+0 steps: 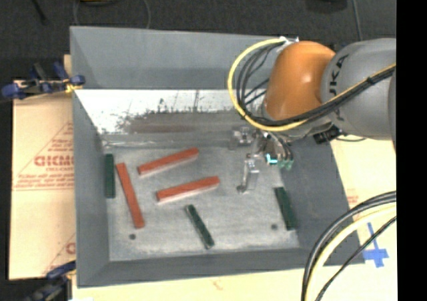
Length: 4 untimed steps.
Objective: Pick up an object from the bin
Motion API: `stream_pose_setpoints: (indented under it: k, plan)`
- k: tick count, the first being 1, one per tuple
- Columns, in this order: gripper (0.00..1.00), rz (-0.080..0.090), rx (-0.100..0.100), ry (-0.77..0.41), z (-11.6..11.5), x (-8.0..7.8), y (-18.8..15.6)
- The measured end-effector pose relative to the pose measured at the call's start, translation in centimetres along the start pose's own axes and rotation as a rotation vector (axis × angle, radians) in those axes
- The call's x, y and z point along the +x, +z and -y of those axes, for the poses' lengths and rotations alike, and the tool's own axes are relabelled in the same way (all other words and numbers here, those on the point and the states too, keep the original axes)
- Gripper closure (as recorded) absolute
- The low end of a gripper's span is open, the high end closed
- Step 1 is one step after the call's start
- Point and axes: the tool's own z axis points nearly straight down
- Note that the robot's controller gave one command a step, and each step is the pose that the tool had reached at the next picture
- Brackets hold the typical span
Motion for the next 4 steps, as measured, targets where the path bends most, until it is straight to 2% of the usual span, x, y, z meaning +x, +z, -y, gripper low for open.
stream_pose_setpoints:
  k: [1,2,3,4]
  plan:
    - [0.00,0.003,-0.001,-0.166,-4.5,-0.6,7.3]
    - [1.00,0.008,0.000,-0.164,-4.4,-0.8,7.0]
    - [1.00,0.013,0.002,-0.228,-4.9,-5.5,6.9]
    - [1.00,0.006,0.000,-0.153,-2.2,-2.4,7.0]
